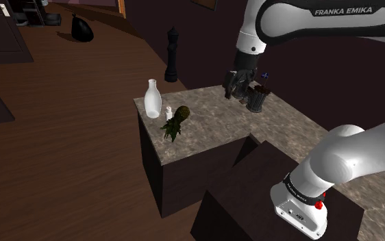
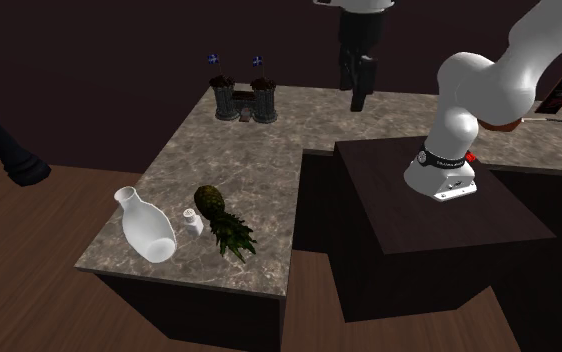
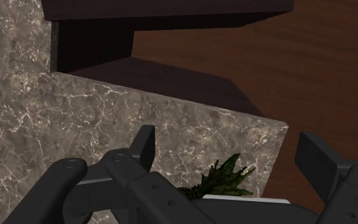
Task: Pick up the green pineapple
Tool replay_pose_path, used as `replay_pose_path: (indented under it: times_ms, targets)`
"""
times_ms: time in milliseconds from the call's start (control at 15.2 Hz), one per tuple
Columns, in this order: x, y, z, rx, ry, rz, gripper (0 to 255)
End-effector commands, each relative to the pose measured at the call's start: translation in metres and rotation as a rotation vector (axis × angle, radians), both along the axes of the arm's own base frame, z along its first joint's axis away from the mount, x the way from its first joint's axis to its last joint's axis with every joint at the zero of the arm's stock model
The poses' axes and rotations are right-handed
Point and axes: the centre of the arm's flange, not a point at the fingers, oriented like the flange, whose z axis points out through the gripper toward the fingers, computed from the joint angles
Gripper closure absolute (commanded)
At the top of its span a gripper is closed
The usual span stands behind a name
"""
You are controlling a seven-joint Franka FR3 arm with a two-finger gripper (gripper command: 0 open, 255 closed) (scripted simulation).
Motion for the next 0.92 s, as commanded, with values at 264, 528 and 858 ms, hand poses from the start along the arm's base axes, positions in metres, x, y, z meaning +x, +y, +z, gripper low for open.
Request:
replay_pose_path:
  times_ms: [264,528,858]
  targets:
    - [0.054,0.025,-0.054,-0.007,0.008,-0.173,0]
    - [0.092,0.035,-0.089,-0.012,0.014,-0.285,0]
    - [0.141,0.041,-0.134,-0.019,0.021,-0.426,0]
